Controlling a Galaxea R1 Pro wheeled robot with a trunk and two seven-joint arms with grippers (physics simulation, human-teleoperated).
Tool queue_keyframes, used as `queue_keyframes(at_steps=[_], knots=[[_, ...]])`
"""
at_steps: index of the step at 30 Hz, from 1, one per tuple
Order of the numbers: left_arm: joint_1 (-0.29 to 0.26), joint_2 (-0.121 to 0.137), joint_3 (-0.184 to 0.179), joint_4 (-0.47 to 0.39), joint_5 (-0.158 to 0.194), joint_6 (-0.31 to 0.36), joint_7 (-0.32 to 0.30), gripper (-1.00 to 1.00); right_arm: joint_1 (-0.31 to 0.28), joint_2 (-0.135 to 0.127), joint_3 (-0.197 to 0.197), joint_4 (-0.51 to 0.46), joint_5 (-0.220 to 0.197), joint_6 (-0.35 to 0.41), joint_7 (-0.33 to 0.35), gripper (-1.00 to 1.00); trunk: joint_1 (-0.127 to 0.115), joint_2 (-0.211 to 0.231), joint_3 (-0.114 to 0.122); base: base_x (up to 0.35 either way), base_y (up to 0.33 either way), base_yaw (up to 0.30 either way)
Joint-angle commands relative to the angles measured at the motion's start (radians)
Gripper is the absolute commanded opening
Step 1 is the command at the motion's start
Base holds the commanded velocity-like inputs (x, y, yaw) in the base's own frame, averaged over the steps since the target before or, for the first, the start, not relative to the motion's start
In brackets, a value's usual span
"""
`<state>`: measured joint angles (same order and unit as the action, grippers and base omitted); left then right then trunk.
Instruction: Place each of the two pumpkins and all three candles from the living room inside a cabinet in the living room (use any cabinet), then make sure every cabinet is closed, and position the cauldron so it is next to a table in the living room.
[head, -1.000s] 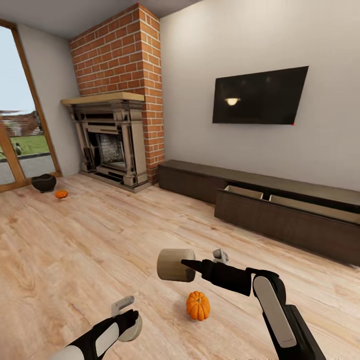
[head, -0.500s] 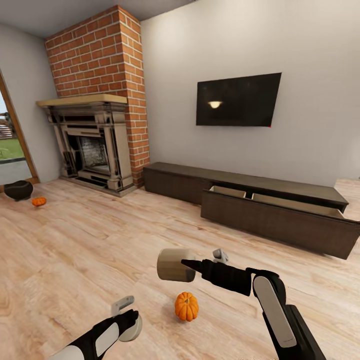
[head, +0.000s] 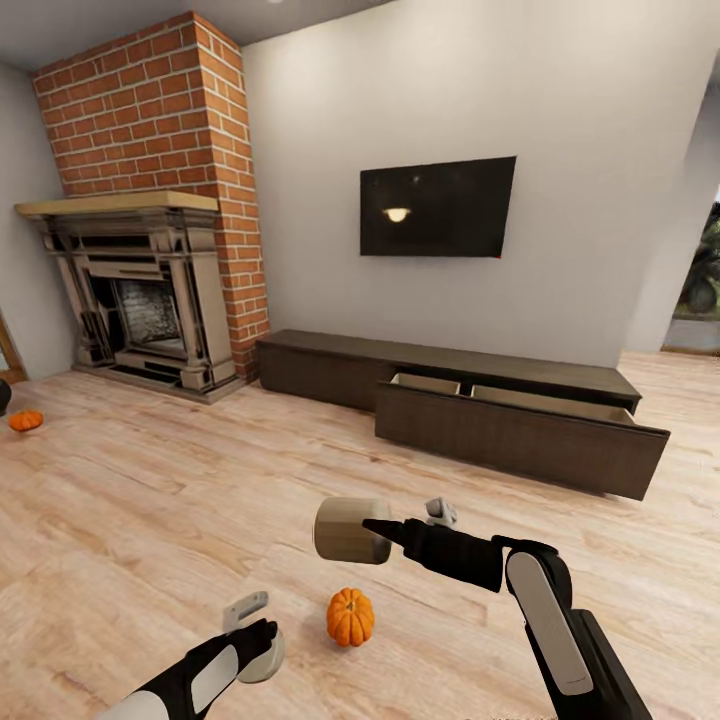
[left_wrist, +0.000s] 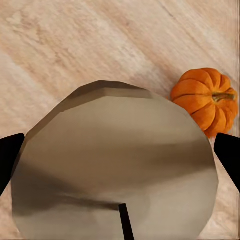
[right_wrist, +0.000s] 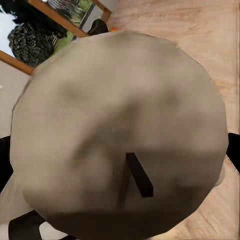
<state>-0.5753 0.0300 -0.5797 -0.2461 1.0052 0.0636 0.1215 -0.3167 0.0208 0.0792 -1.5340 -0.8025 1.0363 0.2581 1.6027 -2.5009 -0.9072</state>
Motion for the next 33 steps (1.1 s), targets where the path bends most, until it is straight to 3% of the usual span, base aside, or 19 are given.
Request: queue_keyframes(at_steps=[1,33], knots=[[0.0,0.001,-0.008,-0.004,0.007,0.004,0.009,-1.0,-0.001,0.001,-0.001,0.0,0.006,0.004,0.009,-1.0,0.0,0.0,0.0,0.0,0.0,-0.208],[0.0,0.002,-0.008,-0.004,0.006,0.004,0.008,-1.0,-0.001,0.001,-0.001,0.002,0.008,0.004,0.009,-1.0,0.0,0.0,0.028,0.0,0.0,-0.208]])
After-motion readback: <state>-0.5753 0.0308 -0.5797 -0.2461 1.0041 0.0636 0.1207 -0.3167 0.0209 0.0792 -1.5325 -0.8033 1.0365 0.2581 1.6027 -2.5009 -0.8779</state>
